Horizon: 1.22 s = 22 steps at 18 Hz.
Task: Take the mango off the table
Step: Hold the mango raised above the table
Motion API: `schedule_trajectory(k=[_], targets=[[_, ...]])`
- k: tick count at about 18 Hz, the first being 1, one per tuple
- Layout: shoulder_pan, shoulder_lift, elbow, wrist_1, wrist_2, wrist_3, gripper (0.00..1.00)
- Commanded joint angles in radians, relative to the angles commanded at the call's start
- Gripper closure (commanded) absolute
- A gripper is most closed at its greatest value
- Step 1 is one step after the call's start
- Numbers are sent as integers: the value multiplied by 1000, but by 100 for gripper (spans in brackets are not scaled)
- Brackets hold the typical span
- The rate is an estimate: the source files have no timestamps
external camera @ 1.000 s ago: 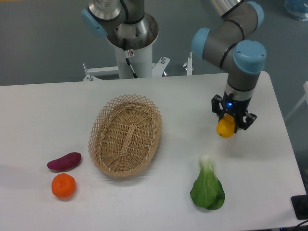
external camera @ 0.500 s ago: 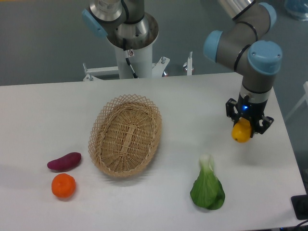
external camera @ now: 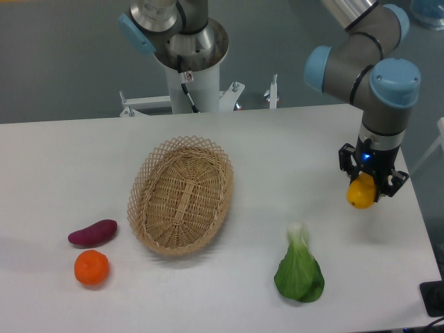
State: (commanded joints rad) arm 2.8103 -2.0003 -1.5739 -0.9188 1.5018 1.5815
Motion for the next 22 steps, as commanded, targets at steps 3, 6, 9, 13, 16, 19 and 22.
schedule_trajectory(k=[3,6,9,13,16,19,22], targets=[[6,0,-3,0,-2,9,60],[8,0,-3,-2,-2,17,60],[8,0,5,-23,0,17,60],[9,-2,32,-75,0,24,60],[12,-3,55,-130,0,46,60],[14,-3,57,-133,0,49,60],[14,-3,57,-133,0,49,60]])
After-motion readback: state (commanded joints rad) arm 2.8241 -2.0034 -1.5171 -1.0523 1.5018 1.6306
